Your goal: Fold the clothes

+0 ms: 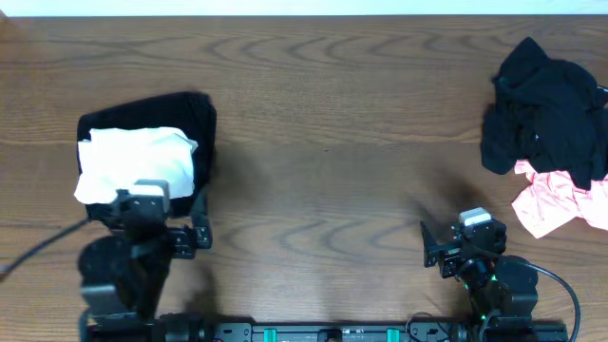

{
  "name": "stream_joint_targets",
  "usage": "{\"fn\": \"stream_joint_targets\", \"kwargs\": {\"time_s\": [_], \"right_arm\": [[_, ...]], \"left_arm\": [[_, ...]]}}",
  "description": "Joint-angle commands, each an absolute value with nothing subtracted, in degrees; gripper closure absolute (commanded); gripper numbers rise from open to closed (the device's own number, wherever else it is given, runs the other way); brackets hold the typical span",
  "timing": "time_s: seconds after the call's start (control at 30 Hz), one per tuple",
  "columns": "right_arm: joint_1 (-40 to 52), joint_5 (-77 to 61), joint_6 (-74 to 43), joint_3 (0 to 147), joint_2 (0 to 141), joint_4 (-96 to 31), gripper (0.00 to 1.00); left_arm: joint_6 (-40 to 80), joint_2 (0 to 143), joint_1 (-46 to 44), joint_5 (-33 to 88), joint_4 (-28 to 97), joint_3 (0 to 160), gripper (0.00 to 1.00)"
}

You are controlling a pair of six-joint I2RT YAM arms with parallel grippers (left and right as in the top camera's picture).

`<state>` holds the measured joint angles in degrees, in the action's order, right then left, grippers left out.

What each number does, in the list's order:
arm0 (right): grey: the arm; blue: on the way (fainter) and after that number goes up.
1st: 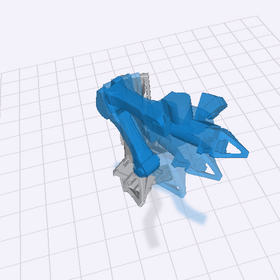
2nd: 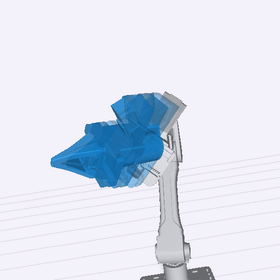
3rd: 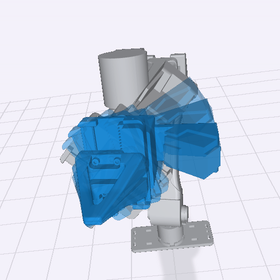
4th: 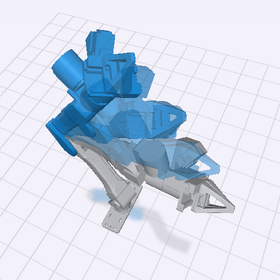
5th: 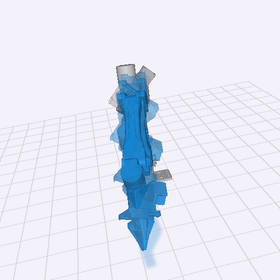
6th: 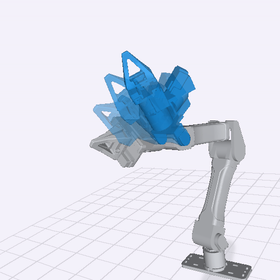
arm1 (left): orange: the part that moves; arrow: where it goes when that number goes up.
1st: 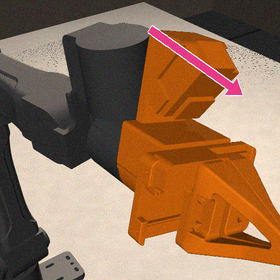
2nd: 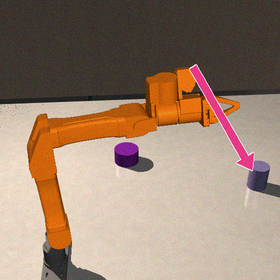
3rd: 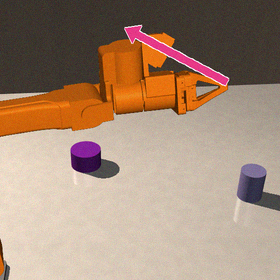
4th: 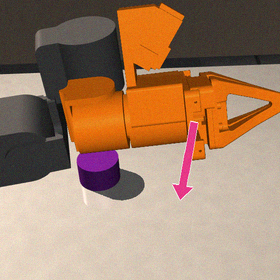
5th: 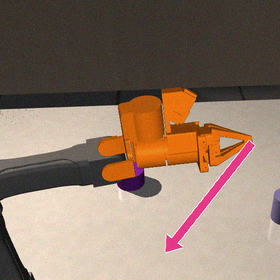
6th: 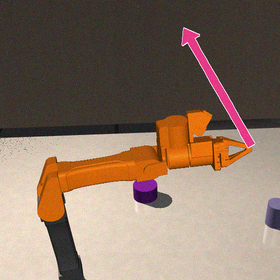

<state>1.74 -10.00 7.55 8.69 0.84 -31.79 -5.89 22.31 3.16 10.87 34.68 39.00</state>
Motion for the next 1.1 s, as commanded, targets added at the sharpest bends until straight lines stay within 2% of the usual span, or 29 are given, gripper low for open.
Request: {"fn": "stream_joint_targets", "kwargs": {"time_s": [0.0, 0.47, 0.73, 1.07], "right_arm": [[1.45, -9.87, 6.68, 8.54, 0.49, -31.75, 0.01], [1.45, -9.87, 6.68, 8.54, 0.49, -31.75, 0.01], [1.45, -9.87, 6.68, 8.54, 0.49, -31.75, 0.01], [1.45, -9.87, 6.68, 8.54, 0.49, -31.75, 0.01]], "left_arm": [[-6.76, 16.73, 2.87, 13.63, 30.63, 31.31, 0.02], [-5.32, 0.51, 2.85, 14.37, 24.21, 12.47, 0.02], [-4.99, 0.12, 2.79, 14.79, 18.83, 5.74, 0.02], [-4.89, 0.19, 2.81, 15.64, 18.52, 5.74, 0.02]]}}
